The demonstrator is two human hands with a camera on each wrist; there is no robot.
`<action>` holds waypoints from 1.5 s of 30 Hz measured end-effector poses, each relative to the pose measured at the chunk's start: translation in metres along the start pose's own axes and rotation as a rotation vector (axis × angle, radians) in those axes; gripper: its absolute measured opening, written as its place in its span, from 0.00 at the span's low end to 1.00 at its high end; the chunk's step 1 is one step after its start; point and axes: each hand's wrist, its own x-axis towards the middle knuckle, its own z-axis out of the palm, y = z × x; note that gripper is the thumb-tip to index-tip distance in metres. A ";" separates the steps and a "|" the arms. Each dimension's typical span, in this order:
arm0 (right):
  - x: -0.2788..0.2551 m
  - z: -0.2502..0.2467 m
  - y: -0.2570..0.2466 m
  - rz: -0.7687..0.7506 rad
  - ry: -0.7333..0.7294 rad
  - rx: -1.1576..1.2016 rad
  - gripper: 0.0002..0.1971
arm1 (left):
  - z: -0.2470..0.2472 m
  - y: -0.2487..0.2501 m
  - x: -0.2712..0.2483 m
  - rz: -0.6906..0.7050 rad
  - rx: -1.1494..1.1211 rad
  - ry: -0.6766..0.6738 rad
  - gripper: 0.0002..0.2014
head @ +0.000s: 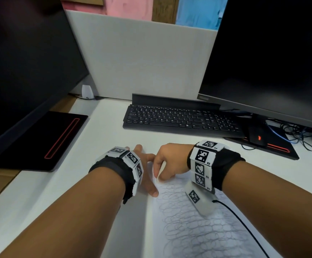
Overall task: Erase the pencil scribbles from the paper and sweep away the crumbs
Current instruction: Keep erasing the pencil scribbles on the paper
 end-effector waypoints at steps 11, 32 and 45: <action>-0.001 0.004 0.004 0.011 0.110 0.070 0.09 | 0.002 0.000 -0.003 -0.003 0.007 0.023 0.45; -0.008 0.004 0.009 0.064 0.092 0.124 0.07 | -0.001 0.002 -0.002 -0.015 0.055 0.004 0.49; -0.010 0.006 0.008 0.039 0.038 0.103 0.06 | 0.003 0.001 0.000 -0.020 0.045 0.032 0.49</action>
